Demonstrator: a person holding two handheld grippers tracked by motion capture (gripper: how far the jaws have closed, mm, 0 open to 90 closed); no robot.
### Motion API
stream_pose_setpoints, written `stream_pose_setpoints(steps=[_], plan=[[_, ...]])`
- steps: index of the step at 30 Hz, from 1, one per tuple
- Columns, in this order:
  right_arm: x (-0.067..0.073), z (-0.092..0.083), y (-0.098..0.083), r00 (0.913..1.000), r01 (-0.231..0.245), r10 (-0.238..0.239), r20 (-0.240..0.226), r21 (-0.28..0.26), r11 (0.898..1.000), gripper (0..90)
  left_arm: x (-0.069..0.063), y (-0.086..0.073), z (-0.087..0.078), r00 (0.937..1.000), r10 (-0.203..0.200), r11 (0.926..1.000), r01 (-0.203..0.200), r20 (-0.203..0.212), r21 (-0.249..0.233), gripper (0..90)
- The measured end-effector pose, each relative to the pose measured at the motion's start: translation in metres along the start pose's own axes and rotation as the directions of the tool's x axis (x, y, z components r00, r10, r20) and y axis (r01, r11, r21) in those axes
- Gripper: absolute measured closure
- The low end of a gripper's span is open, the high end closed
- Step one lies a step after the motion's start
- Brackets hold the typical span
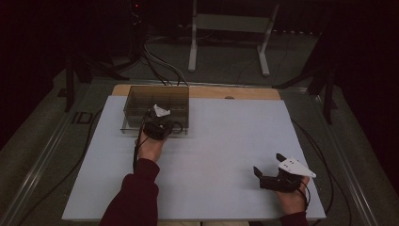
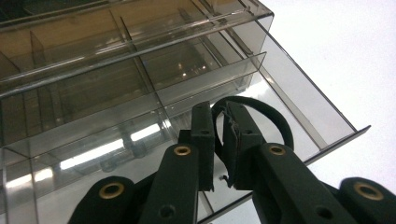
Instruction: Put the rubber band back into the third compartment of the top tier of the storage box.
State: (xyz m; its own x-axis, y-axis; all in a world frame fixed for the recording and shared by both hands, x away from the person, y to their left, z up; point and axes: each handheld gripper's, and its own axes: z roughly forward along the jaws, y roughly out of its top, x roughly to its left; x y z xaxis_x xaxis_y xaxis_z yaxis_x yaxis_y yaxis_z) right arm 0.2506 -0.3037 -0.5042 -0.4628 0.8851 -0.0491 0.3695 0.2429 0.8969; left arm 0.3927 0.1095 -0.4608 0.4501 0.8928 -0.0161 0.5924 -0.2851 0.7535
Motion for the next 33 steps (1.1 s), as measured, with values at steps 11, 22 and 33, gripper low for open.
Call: stream_pose_setpoints(steps=[11, 22, 33], plan=[[0.0, 0.0, 0.0, 1.0, -0.001, 0.001, 0.0, -0.001, 1.0, 0.1, -0.003, 0.002, -0.003, 0.9993, -0.018, 0.9978, 0.02, 0.033, -0.064, 52.4], [0.0, 0.0, 0.0, 1.0, 0.0, 0.0, -0.001, -0.001, 1.0, 0.1, 0.003, 0.004, -0.018, 0.9951, -0.051, 0.9856, 0.064, 0.085, -0.156, 44.4], [0.001, 0.0, 0.0, 1.0, 0.007, -0.007, 0.0, 0.001, 1.0, 0.1, 0.011, 0.004, -0.034, 0.9957, -0.088, 0.9726, 0.092, 0.03, -0.214, 15.7]])
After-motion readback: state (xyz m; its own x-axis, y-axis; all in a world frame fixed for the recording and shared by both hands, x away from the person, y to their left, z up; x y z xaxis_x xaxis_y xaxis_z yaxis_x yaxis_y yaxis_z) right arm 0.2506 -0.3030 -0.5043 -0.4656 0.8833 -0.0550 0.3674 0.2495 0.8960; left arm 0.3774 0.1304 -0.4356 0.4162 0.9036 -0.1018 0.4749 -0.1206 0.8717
